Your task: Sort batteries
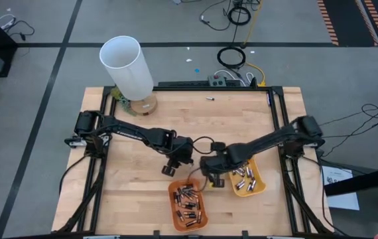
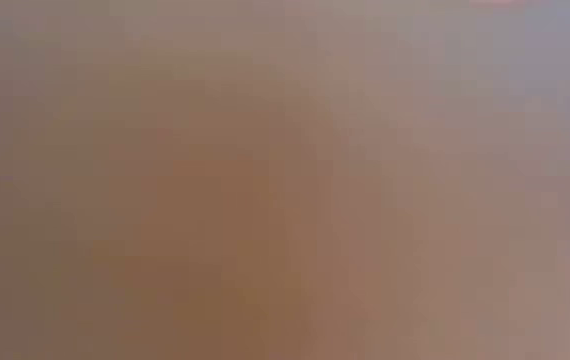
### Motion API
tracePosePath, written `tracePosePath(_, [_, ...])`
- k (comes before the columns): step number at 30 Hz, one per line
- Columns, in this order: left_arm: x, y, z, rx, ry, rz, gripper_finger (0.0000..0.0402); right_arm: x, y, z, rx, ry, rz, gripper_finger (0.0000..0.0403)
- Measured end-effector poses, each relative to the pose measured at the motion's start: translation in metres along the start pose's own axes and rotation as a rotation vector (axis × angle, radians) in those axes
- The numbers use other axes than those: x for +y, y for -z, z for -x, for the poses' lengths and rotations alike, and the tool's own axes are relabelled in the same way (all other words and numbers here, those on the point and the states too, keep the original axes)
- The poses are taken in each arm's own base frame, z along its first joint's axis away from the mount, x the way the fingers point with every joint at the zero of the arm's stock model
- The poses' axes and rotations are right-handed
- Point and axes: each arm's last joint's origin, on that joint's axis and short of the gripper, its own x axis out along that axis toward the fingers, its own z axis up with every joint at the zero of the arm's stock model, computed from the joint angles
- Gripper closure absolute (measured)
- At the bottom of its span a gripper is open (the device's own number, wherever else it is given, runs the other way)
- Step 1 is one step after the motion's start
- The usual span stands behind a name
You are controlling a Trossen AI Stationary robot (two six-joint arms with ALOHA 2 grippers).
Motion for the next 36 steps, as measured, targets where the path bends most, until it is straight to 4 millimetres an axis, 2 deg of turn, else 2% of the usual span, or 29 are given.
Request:
tracePosePath(4, [0.000, 0.001, 0.000, 0.017, -0.005, -0.022, 0.0268, 0.008, 0.024, 0.035, -0.100, 0.046, 0.005, 0.0403])
tracePosePath(8, [-0.004, -0.001, 0.014, 0.010, -0.076, -0.075, 0.0268, 0.011, 0.059, 0.055, -0.302, 0.021, -0.064, 0.0403])
tracePosePath(12, [-0.015, -0.006, 0.038, -0.054, -0.110, -0.115, 0.0268, 0.011, 0.085, 0.062, -0.517, -0.109, -0.130, 0.0403])
tracePosePath(16, [-0.026, -0.013, 0.043, -0.098, -0.123, -0.095, 0.0268, 0.011, 0.099, 0.059, -0.632, -0.190, -0.147, 0.0403])
tracePosePath(18, [-0.027, -0.009, 0.038, -0.049, -0.199, 0.017, 0.0268, 0.013, 0.102, 0.056, -0.649, -0.181, -0.143, 0.0403])
tracePosePath(21, [-0.011, 0.000, 0.035, 0.006, -0.382, 0.306, 0.0268, 0.014, 0.101, 0.053, -0.650, -0.163, -0.145, 0.0403])
tracePosePath(23, [0.001, 0.007, 0.041, 0.010, -0.411, 0.475, 0.0268, 0.015, 0.101, 0.052, -0.639, -0.165, -0.146, 0.0403])
tracePosePath(25, [0.010, 0.013, 0.044, 0.019, -0.351, 0.595, 0.0268, 0.015, 0.101, 0.052, -0.635, -0.184, -0.144, 0.0403])
tracePosePath(32, [0.032, 0.060, 0.032, 0.212, -0.266, 0.748, 0.0268, 0.021, 0.104, 0.052, -0.613, -0.219, -0.122, 0.0403])
tracePosePath(36, [0.036, 0.081, 0.029, 0.215, -0.259, 0.822, 0.0268, 0.025, 0.107, 0.053, -0.612, -0.226, -0.096, 0.0403])
